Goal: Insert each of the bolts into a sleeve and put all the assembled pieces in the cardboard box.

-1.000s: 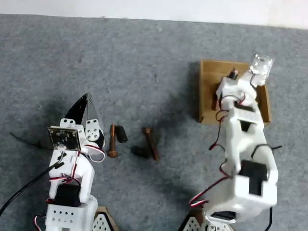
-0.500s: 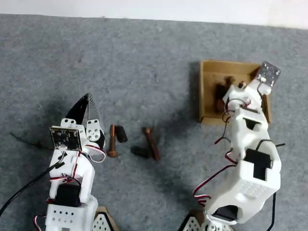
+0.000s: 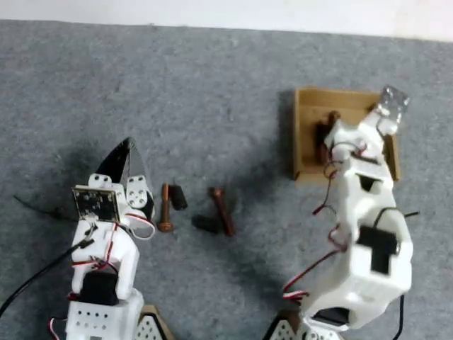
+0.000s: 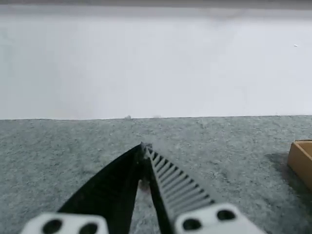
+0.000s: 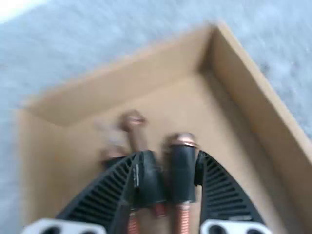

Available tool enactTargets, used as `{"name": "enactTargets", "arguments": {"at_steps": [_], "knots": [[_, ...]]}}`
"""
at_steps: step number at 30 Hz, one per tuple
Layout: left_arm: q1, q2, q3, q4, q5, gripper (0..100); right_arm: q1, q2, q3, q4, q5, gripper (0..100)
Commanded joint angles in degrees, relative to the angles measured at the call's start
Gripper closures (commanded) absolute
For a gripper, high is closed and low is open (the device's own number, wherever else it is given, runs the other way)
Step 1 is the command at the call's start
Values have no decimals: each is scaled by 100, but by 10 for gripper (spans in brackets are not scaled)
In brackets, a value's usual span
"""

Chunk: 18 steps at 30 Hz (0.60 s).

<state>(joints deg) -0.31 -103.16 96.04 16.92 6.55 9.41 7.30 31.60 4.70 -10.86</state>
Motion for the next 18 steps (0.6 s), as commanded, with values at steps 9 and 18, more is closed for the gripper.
{"name": "enactTargets", "arguments": {"at_steps": [9, 18], "knots": [[22, -40, 119, -9, -44, 989, -1560, -3732, 2484, 48, 0, 850], [-171, -92, 119, -18, -18, 989, -3688, -5613, 4242, 75, 1600, 850]]}}
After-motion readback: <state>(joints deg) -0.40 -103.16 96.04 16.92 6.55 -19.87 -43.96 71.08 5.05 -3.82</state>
